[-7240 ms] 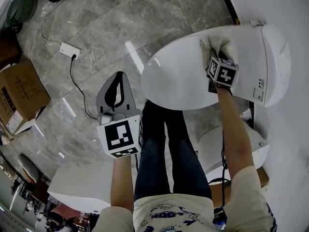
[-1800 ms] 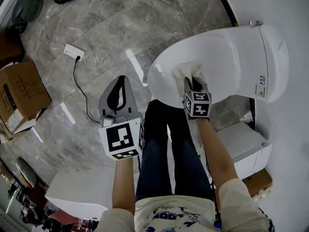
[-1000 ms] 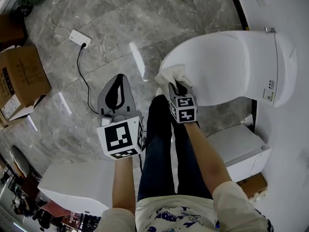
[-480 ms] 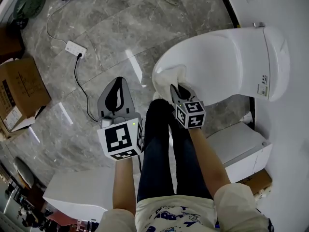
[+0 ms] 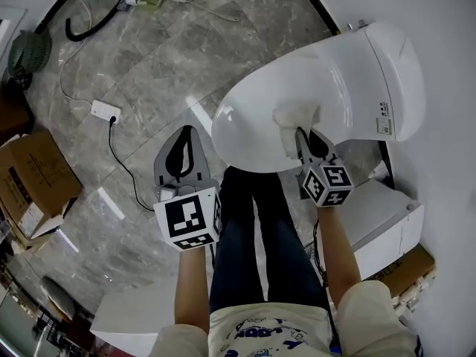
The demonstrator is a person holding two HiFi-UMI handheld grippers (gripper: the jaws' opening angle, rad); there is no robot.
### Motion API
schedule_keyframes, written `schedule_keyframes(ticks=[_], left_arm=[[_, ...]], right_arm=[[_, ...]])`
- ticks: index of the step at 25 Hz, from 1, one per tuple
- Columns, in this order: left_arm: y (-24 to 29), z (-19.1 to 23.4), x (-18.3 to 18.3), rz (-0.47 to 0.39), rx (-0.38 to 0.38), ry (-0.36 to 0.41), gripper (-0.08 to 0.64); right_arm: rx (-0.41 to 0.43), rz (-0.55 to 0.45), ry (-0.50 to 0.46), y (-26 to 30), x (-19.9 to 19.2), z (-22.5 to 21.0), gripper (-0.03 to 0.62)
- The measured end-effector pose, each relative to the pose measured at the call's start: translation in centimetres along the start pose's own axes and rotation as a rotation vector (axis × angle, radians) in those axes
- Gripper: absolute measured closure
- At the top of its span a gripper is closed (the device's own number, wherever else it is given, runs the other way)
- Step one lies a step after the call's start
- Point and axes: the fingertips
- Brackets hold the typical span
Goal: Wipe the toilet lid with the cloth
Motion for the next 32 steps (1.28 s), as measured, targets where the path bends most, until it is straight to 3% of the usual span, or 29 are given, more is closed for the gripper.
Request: schedule_keyframes(ticks=[8,18,32], left_arm=[[2.9,-6.1,4.7,-0.034,-0.089,0.07,0.552],[5.4,-11.1,6.0,-0.021,-0.144,0.118,0.552],[6.4,-12.3,4.3,0.018,-0.14,0.129,0.551]], right_arm=[[-0.149,-0.07,0.038,-3.3,4.5,-10.5,0.529],[-0.257,0.003,0.049,-3.3,3.4,-20.3,0.529],[-0.285,0.166,0.002,0.3,-1.5,-23.7,0.529]])
Point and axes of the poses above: the fingertips, and each gripper's own axes: y forward along the fingers, z to its left, x out of its top, and after that the axes turned 13 degrees about y, right-handed
